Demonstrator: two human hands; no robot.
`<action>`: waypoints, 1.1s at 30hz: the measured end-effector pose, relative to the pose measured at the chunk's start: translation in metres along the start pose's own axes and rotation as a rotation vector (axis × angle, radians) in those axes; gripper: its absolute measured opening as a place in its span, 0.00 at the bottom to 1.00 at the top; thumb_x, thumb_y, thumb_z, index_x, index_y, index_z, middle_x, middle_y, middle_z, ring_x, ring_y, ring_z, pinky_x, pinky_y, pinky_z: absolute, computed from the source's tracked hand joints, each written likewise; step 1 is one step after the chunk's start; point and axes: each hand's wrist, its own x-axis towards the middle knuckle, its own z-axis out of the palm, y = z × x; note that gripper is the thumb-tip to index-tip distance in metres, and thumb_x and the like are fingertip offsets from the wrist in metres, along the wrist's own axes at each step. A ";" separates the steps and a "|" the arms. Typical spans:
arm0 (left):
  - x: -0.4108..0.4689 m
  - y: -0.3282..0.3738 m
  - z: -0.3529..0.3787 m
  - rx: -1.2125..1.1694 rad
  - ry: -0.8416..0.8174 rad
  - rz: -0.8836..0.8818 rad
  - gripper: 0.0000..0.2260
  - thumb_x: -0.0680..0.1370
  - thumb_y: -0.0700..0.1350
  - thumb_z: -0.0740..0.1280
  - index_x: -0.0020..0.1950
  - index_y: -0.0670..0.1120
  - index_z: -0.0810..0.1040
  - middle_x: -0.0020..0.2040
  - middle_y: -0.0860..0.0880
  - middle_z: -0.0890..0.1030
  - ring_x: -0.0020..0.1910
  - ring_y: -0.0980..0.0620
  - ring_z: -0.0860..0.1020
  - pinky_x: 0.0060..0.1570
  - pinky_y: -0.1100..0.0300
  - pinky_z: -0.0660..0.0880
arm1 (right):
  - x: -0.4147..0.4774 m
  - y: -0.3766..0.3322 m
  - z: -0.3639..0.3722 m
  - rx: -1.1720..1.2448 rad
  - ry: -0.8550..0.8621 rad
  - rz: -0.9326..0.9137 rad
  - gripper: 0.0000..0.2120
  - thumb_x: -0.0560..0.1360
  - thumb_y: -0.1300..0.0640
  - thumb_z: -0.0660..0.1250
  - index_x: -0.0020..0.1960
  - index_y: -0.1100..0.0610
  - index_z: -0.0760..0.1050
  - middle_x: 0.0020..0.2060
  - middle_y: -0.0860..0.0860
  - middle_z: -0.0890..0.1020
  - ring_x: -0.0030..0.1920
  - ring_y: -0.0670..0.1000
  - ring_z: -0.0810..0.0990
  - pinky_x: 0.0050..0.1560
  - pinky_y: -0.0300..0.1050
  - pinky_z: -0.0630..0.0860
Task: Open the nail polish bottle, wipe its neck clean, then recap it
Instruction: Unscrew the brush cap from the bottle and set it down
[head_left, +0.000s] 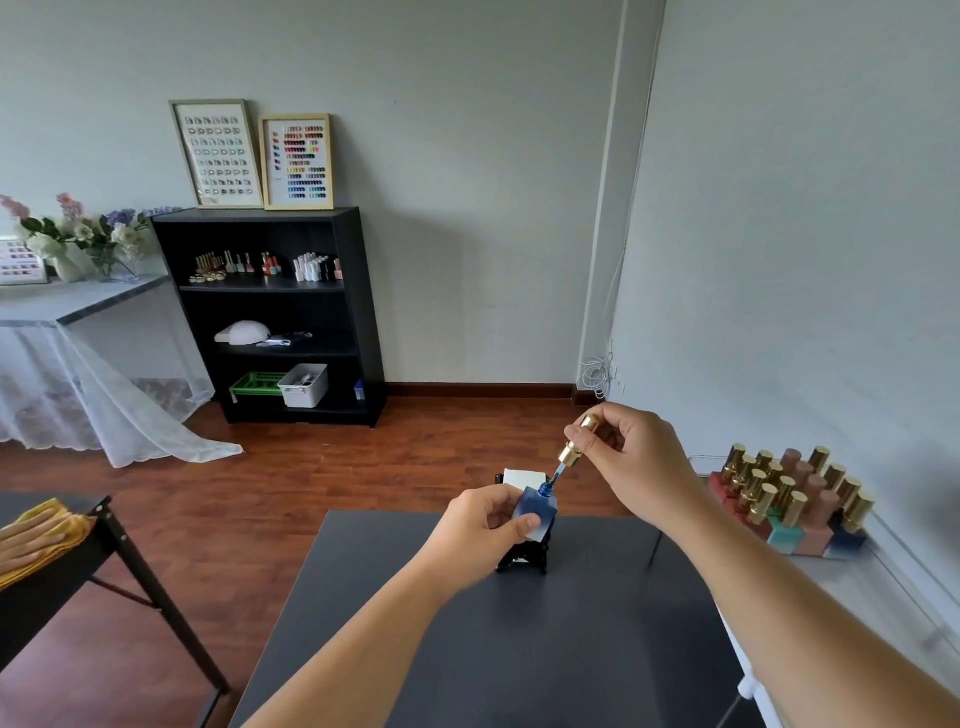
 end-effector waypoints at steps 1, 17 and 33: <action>0.000 -0.001 0.000 0.000 -0.001 0.001 0.06 0.77 0.45 0.67 0.52 0.50 0.81 0.50 0.41 0.85 0.45 0.47 0.79 0.59 0.40 0.74 | 0.001 0.000 0.000 0.009 0.001 -0.010 0.07 0.73 0.51 0.68 0.37 0.51 0.78 0.27 0.32 0.79 0.26 0.40 0.72 0.28 0.30 0.67; 0.007 0.003 -0.005 0.034 0.021 0.020 0.06 0.77 0.46 0.68 0.53 0.53 0.81 0.48 0.50 0.86 0.49 0.47 0.82 0.57 0.51 0.78 | 0.008 -0.005 0.001 -0.006 -0.059 -0.088 0.05 0.73 0.50 0.68 0.39 0.49 0.78 0.31 0.41 0.82 0.32 0.48 0.77 0.32 0.37 0.72; 0.011 0.001 -0.001 -0.008 0.026 0.004 0.08 0.78 0.45 0.68 0.55 0.48 0.81 0.49 0.50 0.86 0.47 0.54 0.84 0.53 0.62 0.79 | 0.011 -0.004 -0.001 -0.043 -0.041 -0.087 0.07 0.73 0.48 0.67 0.38 0.49 0.76 0.30 0.42 0.81 0.31 0.54 0.76 0.34 0.48 0.74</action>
